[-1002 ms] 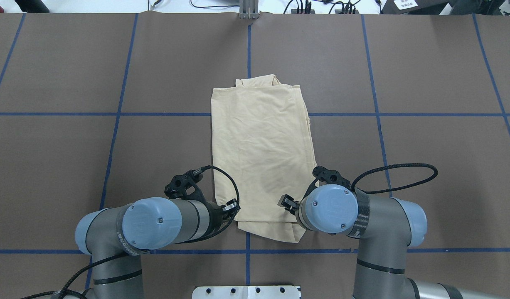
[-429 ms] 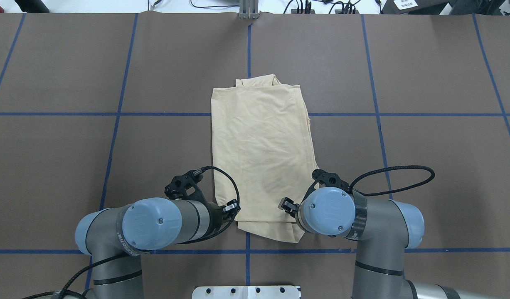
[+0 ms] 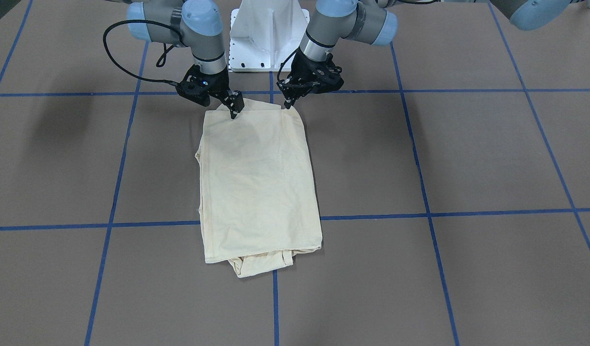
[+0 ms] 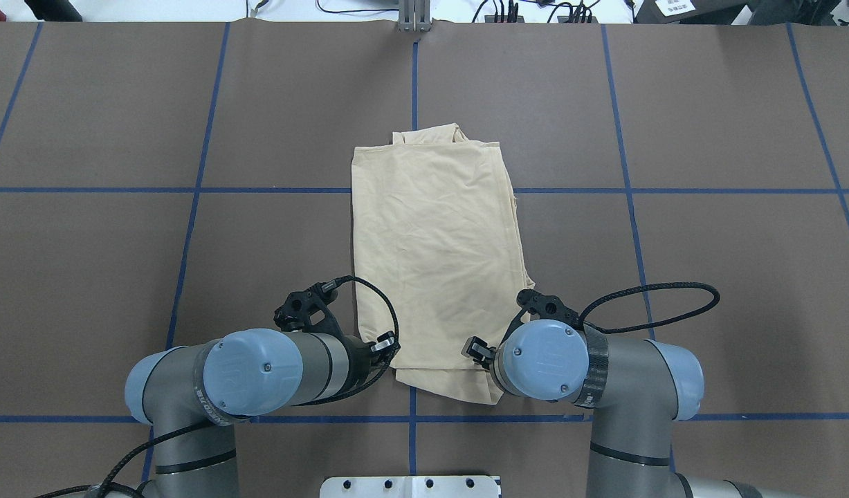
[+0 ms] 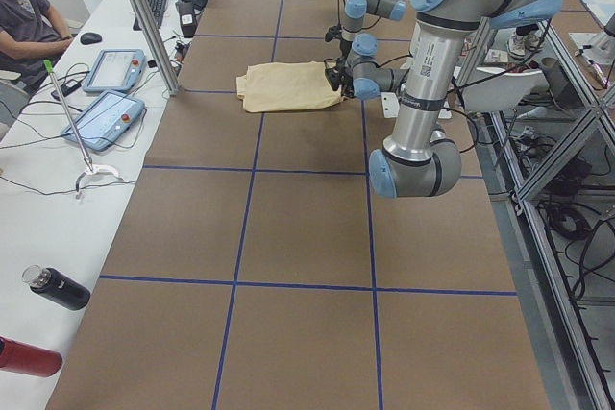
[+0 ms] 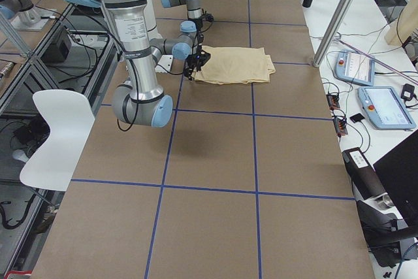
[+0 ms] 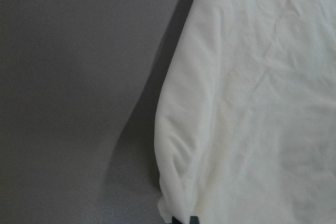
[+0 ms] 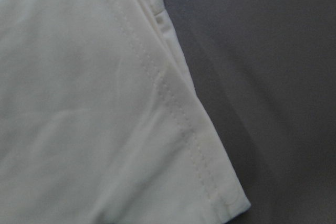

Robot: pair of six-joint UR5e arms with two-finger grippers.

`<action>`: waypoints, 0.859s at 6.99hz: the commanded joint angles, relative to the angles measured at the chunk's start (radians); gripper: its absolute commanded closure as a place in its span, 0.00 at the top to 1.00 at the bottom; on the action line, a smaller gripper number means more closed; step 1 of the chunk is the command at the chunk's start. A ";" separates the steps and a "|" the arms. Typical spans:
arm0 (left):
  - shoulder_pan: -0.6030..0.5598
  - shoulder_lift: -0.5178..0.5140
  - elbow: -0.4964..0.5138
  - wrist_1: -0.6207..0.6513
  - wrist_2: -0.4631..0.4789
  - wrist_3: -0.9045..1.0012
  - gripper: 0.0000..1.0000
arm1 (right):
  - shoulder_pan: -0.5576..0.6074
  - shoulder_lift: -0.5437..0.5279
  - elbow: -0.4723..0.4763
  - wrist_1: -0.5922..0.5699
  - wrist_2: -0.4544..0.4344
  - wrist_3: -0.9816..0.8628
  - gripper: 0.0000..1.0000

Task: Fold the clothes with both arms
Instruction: 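Pinch the shirt's near edge corners with both grippers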

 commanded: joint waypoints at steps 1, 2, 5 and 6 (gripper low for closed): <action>0.000 0.000 0.001 0.000 0.000 0.000 0.00 | -0.002 -0.001 -0.001 0.000 0.000 0.000 0.84; 0.000 0.000 0.001 0.000 0.000 0.000 0.00 | -0.002 -0.001 -0.001 0.001 0.000 0.000 0.72; 0.001 0.000 0.001 0.000 0.000 0.000 0.00 | -0.002 -0.002 -0.001 0.001 0.000 -0.003 0.46; 0.000 0.000 0.001 0.000 0.000 0.000 0.00 | -0.002 -0.002 0.000 0.001 0.000 -0.003 0.34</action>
